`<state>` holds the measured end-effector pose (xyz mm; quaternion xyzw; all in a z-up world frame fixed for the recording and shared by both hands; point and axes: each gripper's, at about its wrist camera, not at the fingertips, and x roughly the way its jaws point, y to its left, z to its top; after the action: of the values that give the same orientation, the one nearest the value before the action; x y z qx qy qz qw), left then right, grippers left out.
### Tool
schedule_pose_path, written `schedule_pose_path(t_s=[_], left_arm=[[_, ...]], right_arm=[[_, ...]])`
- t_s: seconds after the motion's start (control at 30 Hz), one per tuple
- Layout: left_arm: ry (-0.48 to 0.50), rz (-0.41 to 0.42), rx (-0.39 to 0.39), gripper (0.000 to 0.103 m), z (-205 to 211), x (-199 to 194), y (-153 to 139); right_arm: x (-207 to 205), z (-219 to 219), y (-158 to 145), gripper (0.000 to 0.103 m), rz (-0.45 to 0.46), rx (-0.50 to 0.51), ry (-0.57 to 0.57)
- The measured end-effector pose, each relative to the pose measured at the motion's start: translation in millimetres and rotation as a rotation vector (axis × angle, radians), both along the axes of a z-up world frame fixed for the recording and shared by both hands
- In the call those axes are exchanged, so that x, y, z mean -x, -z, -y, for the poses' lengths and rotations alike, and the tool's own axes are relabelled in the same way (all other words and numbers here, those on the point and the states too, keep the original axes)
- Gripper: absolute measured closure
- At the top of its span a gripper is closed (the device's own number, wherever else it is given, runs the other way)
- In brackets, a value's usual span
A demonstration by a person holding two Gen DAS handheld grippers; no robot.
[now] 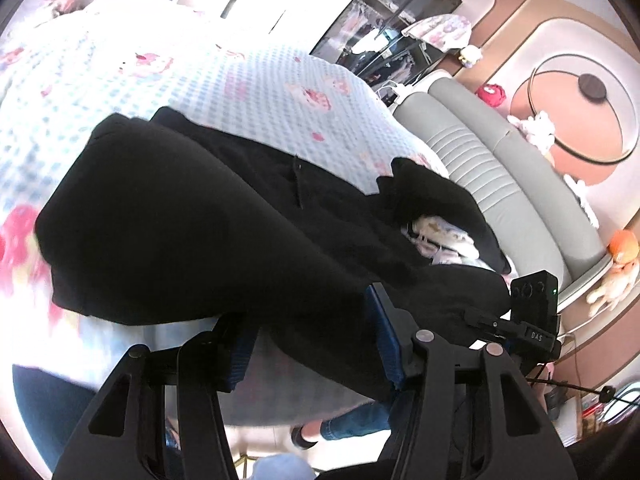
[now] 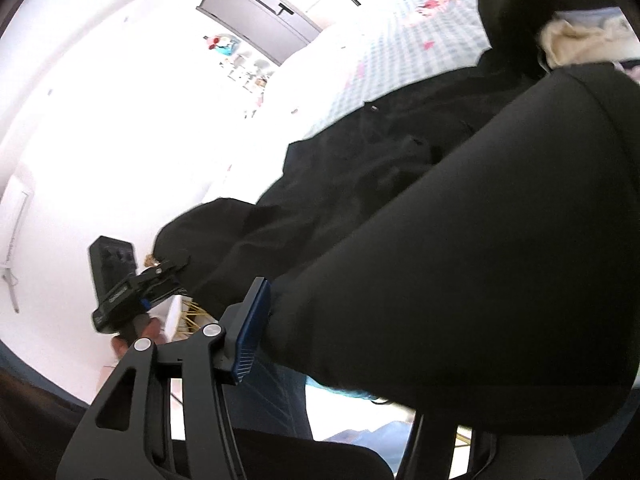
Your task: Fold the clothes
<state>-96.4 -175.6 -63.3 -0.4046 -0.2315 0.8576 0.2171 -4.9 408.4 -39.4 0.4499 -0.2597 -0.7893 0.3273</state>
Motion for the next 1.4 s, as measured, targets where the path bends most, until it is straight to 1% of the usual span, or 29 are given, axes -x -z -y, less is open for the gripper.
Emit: schedule_pose_path(t_s=[0.1, 0.13, 0.17, 0.2, 0.23, 0.27, 0.33, 0.37, 0.4, 0.43, 0.5, 0.57, 0.6, 0.63, 0.7, 0.73, 0.8, 0.83, 0.93, 0.97, 1.0, 1.03, 1.07, 1.1, 1.17, 1.2, 1.23, 1.3, 1.4], left_arm=[[0.011, -0.014, -0.023, 0.049, 5.2, 59.5, -10.0], [-0.010, -0.034, -0.032, 0.046, 9.8, 85.0, -15.3], [-0.031, -0.054, -0.041, 0.036, 14.3, 110.5, -20.6], [-0.086, -0.055, -0.033, 0.030, 20.2, 138.7, -24.4], [-0.155, -0.031, -0.014, 0.029, 26.6, 163.4, -26.8], [-0.189, -0.030, -0.020, 0.029, 32.3, 173.7, -29.8], [-0.216, -0.068, -0.064, 0.028, 42.8, 179.8, -37.4], [-0.231, -0.093, -0.065, 0.021, 47.2, 176.2, -37.2], [-0.247, -0.122, -0.052, 0.018, 51.0, 168.1, -34.5], [-0.266, -0.123, -0.017, 0.017, 54.3, 162.7, -27.4], [-0.296, -0.069, 0.084, 0.017, 59.9, 155.4, -1.4], [-0.286, 0.022, 0.142, 0.017, 63.3, 149.3, 33.1], [-0.280, 0.056, 0.146, 0.017, 65.1, 144.1, 49.1], [-0.269, 0.064, 0.132, 0.017, 66.3, 139.2, 60.4], [-0.239, 0.056, 0.096, 0.017, 66.5, 134.0, 76.9], [-0.233, 0.055, 0.095, 0.013, 64.8, 136.0, 83.4], [-0.230, 0.091, 0.110, 0.009, 56.0, 150.4, 94.0], [-0.225, 0.108, 0.116, 0.003, 50.8, 156.3, 98.3], [-0.236, 0.158, 0.134, 0.003, 40.3, 173.2, 106.6], [-0.241, 0.171, 0.139, 0.019, 37.6, 176.2, 106.7], [-0.243, 0.172, 0.134, 0.031, 35.7, 175.3, 103.0], [-0.245, 0.168, 0.123, 0.045, 34.3, 172.7, 98.0], [-0.244, 0.159, 0.114, 0.056, 33.0, 169.1, 92.0], [-0.240, 0.146, 0.110, 0.060, 31.7, 164.0, 84.7], [-0.217, 0.117, 0.094, 0.070, 31.3, 150.7, 69.0], [-0.207, 0.105, 0.081, 0.071, 31.8, 142.5, 61.7], [-0.198, 0.094, 0.066, 0.075, 32.6, 133.5, 54.8], [-0.182, 0.080, 0.043, 0.077, 33.9, 117.1, 44.5], [-0.160, 0.092, 0.043, 0.077, 33.8, 97.3, 43.8]], right_arm=[[42.0, -3.7, -15.5, 0.047, -0.002, 0.041, 0.011], [60.0, -5.0, -21.8, 0.044, -0.006, 0.057, 0.020], [81.0, -7.3, -27.3, 0.041, -0.024, 0.079, 0.041], [104.9, -11.7, -30.2, 0.034, -0.046, 0.096, 0.084], [129.5, -16.8, -32.2, 0.032, -0.068, 0.110, 0.136], [146.5, -22.0, -32.2, 0.031, -0.050, 0.106, 0.198], [174.4, -32.6, -30.5, 0.031, 0.019, 0.081, 0.329], [174.4, -35.3, -29.9, 0.031, 0.012, 0.057, 0.354], [168.8, -36.9, -29.3, 0.029, -0.013, 0.028, 0.361], [163.1, -38.5, -28.7, 0.023, -0.039, -0.001, 0.368], [151.7, -41.6, -27.4, 0.015, -0.089, -0.059, 0.383], [136.7, -46.0, -10.1, 0.015, -0.070, -0.179, 0.403], [130.0, -48.5, 0.6, 0.015, -0.053, -0.216, 0.404], [124.1, -51.7, 12.7, 0.015, -0.028, -0.236, 0.404], [118.5, -58.6, 31.4, 0.014, 0.019, -0.237, 0.394], [120.0, -59.1, 38.7, 0.013, 0.038, -0.233, 0.379], [133.2, -49.0, 51.0, 0.006, 0.049, -0.249, 0.326], [141.4, -39.9, 56.3, 0.000, 0.046, -0.271, 0.300], [165.4, -10.5, 72.2, 0.000, 0.035, -0.337, 0.226], [170.0, -4.8, 76.7, 0.008, 0.040, -0.320, 0.216], [173.2, -0.9, 80.9, 0.026, 0.049, -0.287, 0.214], [174.5, 1.9, 82.5, 0.040, 0.057, -0.267, 0.215], [172.5, 5.7, 79.7, 0.047, 0.049, -0.265, 0.213], [169.6, 10.0, 75.4, 0.064, 0.035, -0.269, 0.209], [161.1, 17.3, 65.4, 0.073, 0.004, -0.279, 0.199], [154.6, 19.7, 59.0, 0.080, -0.015, -0.287, 0.191], [147.1, 19.6, 52.4, 0.085, -0.029, -0.266, 0.187], [127.5, 15.4, 37.8, 0.086, -0.058, -0.199, 0.198], [101.8, 10.5, 28.2, 0.086, -0.063, -0.137, 0.211]])
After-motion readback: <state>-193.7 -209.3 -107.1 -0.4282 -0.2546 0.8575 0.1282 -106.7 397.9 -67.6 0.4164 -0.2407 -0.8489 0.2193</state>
